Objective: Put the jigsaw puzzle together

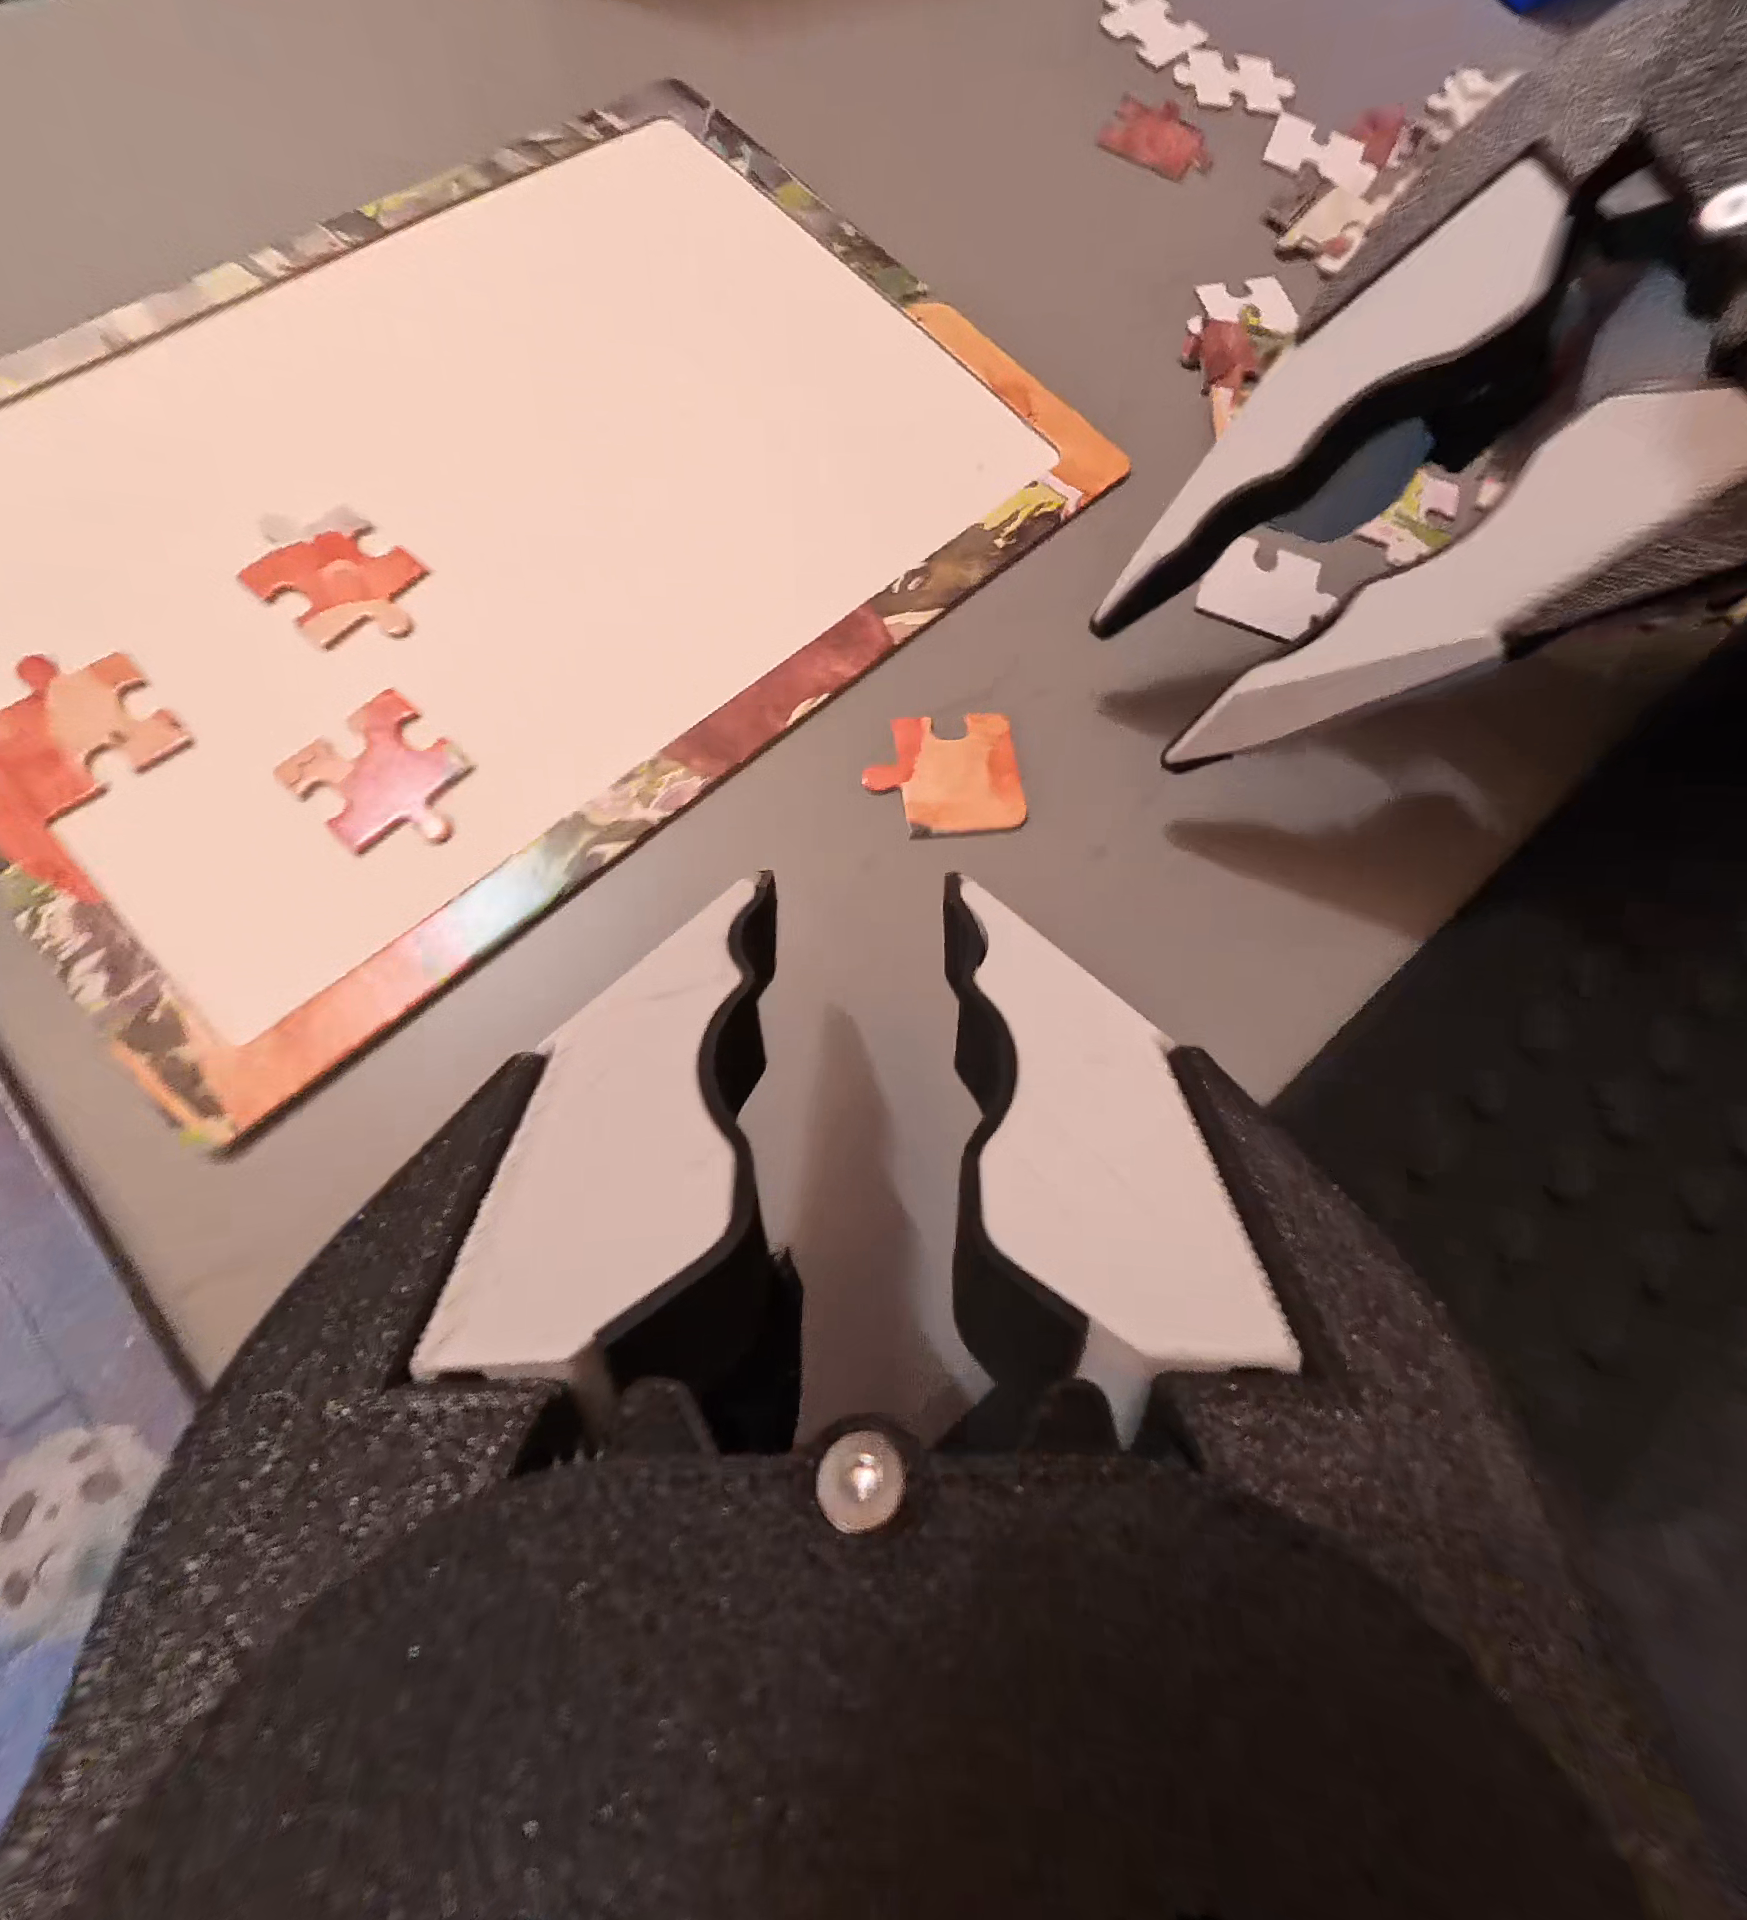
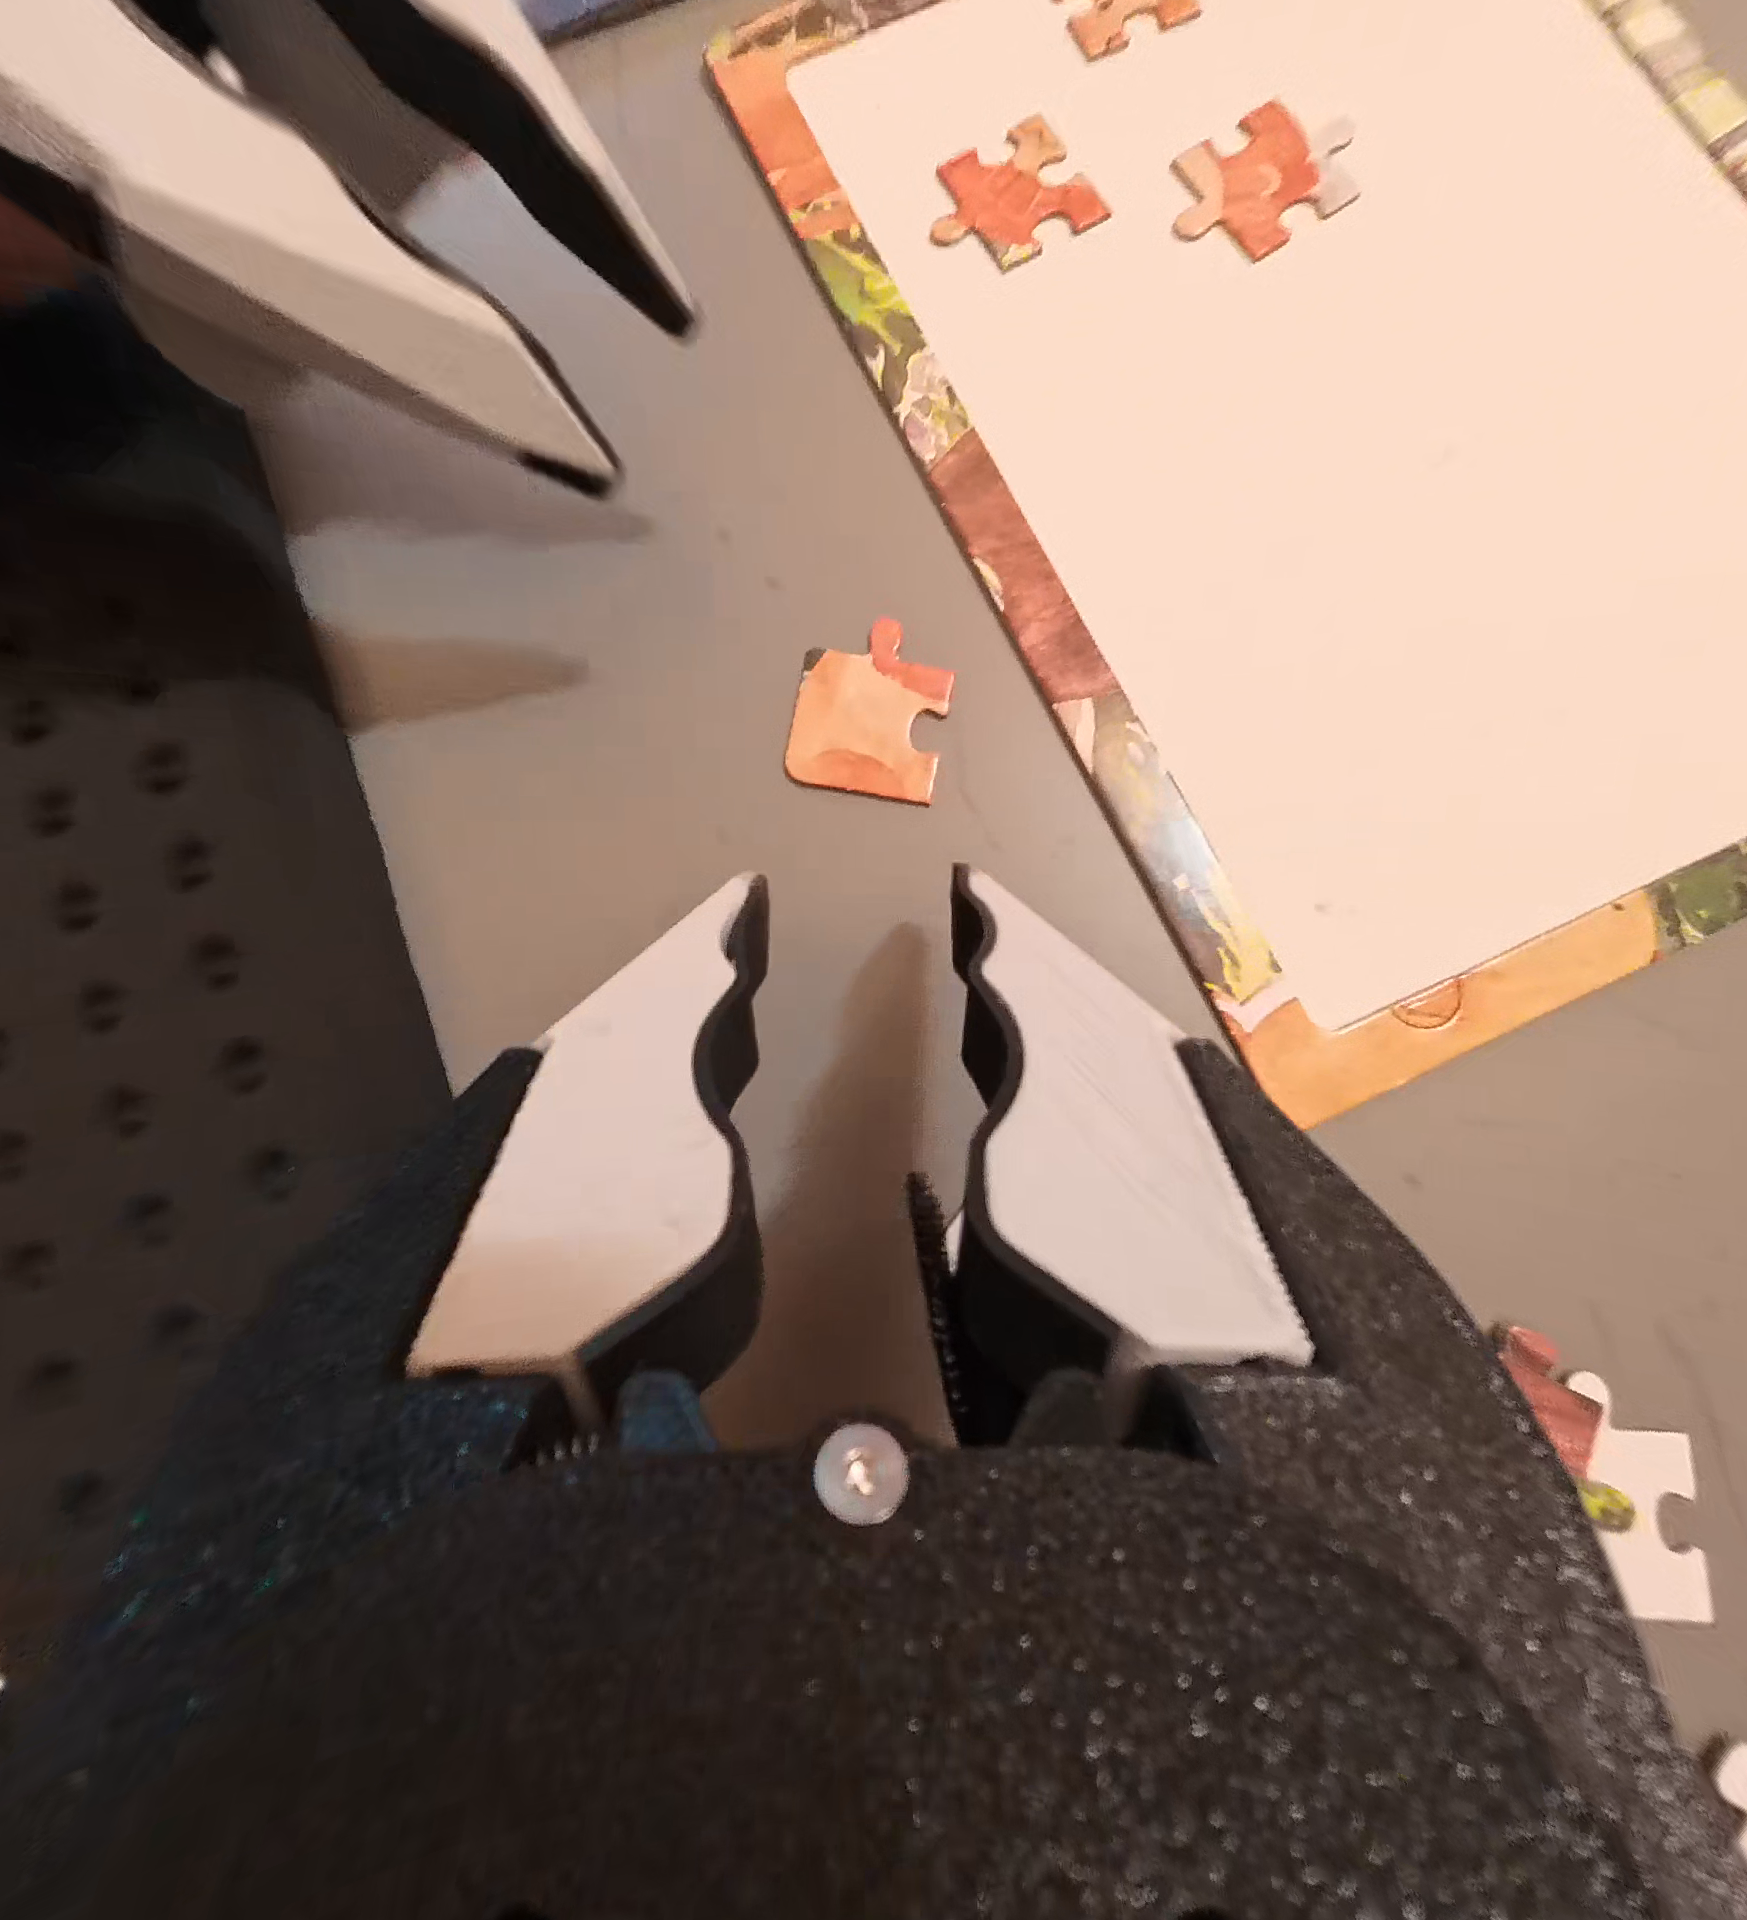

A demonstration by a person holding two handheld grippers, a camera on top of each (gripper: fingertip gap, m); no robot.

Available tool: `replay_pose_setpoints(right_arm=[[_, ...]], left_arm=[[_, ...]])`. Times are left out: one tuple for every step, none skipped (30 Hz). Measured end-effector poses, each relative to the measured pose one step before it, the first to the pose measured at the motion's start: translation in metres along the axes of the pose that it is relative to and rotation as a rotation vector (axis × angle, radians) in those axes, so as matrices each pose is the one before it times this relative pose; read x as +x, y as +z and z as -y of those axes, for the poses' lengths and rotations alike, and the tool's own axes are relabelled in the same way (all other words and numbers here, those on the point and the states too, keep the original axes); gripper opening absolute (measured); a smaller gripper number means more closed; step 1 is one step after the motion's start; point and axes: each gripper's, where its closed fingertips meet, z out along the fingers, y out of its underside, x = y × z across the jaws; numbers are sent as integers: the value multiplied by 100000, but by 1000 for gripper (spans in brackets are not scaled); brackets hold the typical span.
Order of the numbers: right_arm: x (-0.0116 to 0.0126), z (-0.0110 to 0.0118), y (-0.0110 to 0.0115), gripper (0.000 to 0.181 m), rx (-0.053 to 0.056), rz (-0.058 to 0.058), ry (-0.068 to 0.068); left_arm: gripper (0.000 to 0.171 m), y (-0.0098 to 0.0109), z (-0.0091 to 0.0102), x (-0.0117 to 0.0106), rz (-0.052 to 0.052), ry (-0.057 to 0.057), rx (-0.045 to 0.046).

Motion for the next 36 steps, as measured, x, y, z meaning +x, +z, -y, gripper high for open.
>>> replay_pose_setpoints(right_arm=[[52,199,-357,34,3444,-220,746],[293,95,-435,33,3667,-1997,561],[445,-2,-509,33,3878,-3134,357],[425,-58,-579,33,4190,-3113,841],[258,-68,-636,33,4422,-2011,1673],[85,-71,-645,32,4175,-871,2124],[151,-36,-640,30,3304,-1179,1226],[267,133,-631,30,2295,-1902,-269],[265,461,-594,30,3366,-1784,-837],[89,623,-511,26,4442,-82,-47],[-120,500,-328,23,3671,1903,1227],[-213,139,-109,23,1383,2994,2310],[-136,-195,60,23,-894,2567,2407],[-23,-251,98,23,-1346,1330,1441],[-45,-178,109,24,-864,644,320],[-114,-107,72,24,-602,472,-574],[-107,-24,29,24,-161,-43,-1082],[-104,-15,26,24,25,-69,-1084],[-92,-51,31,24,-221,192,-581],[-28,-57,31,24,-262,223,-15],[-30,-29,21,24,-93,404,320],[-45,-16,0,24,-18,636,545],[-10,-18,9,24,12,467,585],[28,-10,2,24,19,171,434],[7,-15,-1,24,-1,251,373],[-1,-35,31,24,-129,333,353],[-6,-51,36,24,-276,225,280],[-3,-84,46,24,-413,164,159],[-12,-99,56,24,-481,175,43],[-16,-105,81,24,-549,177,41],[-26,-129,111,24,-713,259,47],[-43,-182,143,24,-1076,390,49],[-30,-210,155,25,-1279,150,-92],[-37,-199,154,25,-1152,66,-293],[-88,-169,127,25,-1024,282,-483],[-68,-134,117,25,-843,93,-570]], left_arm=[[33,775,313,318,1147,571,-1779],[33,720,361,509,1529,1294,-842],[35,663,215,666,1142,1892,-766],[37,650,-61,569,1188,1202,-1858],[41,633,-267,438,881,-19,-2769],[47,551,-255,321,225,-1496,-2547],[50,425,-128,234,-430,-2387,-1588],[50,291,16,103,-304,-2313,-849],[50,219,54,-23,175,-1453,-733],[50,203,29,-11,317,-336,-920],[47,209,5,-36,775,382,-1044],[46,268,-69,-88,1366,608,-1442],[44,289,-187,-161,1843,486,-2064],[42,270,-246,-238,2383,489,-2198],[38,89,-27,-127,1953,632,-770],[34,5,52,98,411,506,-350],[30,21,16,211,-300,226,-558],[29,26,27,103,302,249,-486],[29,21,23,29,483,563,-462],[29,5,33,13,129,1195,-180],[29,2,28,1,-294,1332,164],[29,0,15,4,-629,1100,344],[29,-20,2,11,-633,1588,588],[29,-68,-40,-48,-74,2687,554],[29,-162,-125,-279,1306,3436,28],[29,-297,-232,-465,1974,4248,-482],[29,-454,-306,-602,1695,4991,-456],[29,-584,-416,-839,1576,4887,-733],[29,-673,-583,-1159,1622,4751,-1360],[29,-731,-602,-1386,1092,4661,-1056],[29,-718,-588,-1335,-595,4446,-499],[29,-565,-746,-1347,-1533,3595,-1552],[29,-325,-839,-1440,-1659,3111,-2140],[29,-137,-656,-1286,-2270,3613,-577],[29,-16,-459,-886,-4096,3298,739],[29,110,-467,-713,-4629,1517,-4]])
